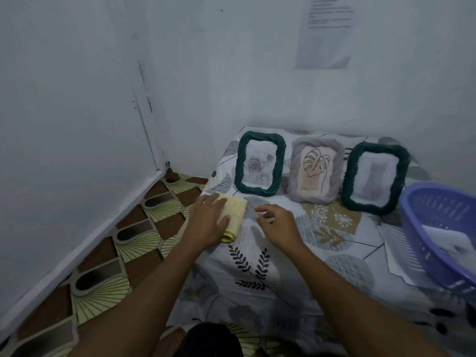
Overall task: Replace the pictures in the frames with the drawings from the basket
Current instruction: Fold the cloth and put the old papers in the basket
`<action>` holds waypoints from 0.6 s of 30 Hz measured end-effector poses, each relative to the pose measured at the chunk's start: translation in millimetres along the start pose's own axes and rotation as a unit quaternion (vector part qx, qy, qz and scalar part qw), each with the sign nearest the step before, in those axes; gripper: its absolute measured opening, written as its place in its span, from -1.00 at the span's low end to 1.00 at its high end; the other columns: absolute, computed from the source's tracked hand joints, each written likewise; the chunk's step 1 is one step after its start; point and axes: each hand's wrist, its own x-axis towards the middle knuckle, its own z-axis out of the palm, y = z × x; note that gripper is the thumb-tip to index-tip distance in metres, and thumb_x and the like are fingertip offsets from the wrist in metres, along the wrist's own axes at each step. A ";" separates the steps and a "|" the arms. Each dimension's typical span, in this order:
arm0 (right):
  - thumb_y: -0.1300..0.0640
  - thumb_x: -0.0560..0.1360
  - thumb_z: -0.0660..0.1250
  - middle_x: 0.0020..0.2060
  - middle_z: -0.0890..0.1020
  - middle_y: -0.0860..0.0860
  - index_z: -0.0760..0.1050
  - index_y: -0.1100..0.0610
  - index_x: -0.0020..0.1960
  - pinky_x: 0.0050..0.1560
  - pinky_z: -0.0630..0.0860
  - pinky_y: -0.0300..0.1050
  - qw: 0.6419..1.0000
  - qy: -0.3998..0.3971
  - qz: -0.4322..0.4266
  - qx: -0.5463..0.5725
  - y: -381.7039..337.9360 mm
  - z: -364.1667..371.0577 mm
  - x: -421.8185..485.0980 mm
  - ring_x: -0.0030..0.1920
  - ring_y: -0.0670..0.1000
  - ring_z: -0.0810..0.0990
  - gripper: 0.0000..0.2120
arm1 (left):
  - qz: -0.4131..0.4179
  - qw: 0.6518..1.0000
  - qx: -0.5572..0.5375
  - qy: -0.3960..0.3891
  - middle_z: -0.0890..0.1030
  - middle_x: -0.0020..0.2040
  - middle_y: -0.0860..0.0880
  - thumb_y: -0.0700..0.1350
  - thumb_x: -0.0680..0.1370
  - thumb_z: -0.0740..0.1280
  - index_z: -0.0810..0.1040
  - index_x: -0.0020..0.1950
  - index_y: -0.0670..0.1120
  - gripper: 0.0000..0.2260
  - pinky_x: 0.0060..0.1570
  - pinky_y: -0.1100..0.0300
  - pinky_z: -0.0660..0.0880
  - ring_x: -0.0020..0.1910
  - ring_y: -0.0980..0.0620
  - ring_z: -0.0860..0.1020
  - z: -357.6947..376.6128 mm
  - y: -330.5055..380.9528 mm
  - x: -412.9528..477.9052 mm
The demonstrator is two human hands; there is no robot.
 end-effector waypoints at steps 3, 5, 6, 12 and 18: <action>0.15 0.51 0.34 0.11 0.64 0.03 0.61 0.10 0.15 0.06 0.48 -0.20 0.997 0.004 -0.025 -0.068 9.7 -41.8 -18.4 0.01 -0.04 0.58 -0.77 | 0.046 0.999 -0.013 -0.018 0.40 0.42 -0.04 0.07 0.56 0.26 0.43 0.39 -0.02 -0.58 0.33 0.01 0.24 0.39 -0.09 0.29 2.9 42.4 3.8; 0.11 0.52 0.33 0.10 0.65 0.01 0.59 0.08 0.17 0.08 0.46 -0.21 0.993 0.018 -0.042 -0.112 13.4 -74.2 -27.9 0.05 -0.04 0.58 -0.75 | 0.069 0.997 -0.038 -0.021 0.47 0.36 -0.03 0.08 0.56 0.27 0.48 0.34 -0.03 -0.61 0.31 0.01 0.29 0.34 -0.08 0.34 6.2 74.8 9.8; 0.09 0.52 0.32 0.09 0.65 0.00 0.59 0.07 0.18 0.09 0.47 -0.21 0.991 0.029 -0.047 -0.123 13.9 -92.0 -33.2 0.06 -0.04 0.58 -0.75 | 0.081 0.995 -0.051 -0.027 0.49 0.33 -0.03 0.08 0.56 0.28 0.50 0.32 -0.03 -0.63 0.30 0.01 0.31 0.33 -0.08 0.36 9.1 91.8 12.2; 0.10 0.48 0.34 0.06 0.66 0.04 0.59 0.09 0.16 0.08 0.43 -0.15 0.964 0.112 -0.043 -0.239 31.9 -205.3 -67.5 0.08 0.05 0.55 -0.73 | 0.125 0.979 -0.109 -0.114 0.54 0.26 -0.06 0.08 0.55 0.28 0.55 0.26 -0.03 -0.67 0.26 -0.05 0.35 0.27 -0.11 0.42 36.1 190.4 19.6; -0.16 0.48 0.33 0.15 0.59 0.06 0.44 0.04 0.32 0.07 0.50 0.00 0.935 0.021 0.119 -0.333 74.9 -273.7 -111.4 0.13 0.12 0.53 -0.52 | 0.113 0.972 -0.123 -0.163 0.56 0.12 -0.16 0.09 0.53 0.28 0.62 0.02 -0.15 -0.67 0.10 -0.02 0.44 0.17 -0.17 0.46 71.3 275.4 14.8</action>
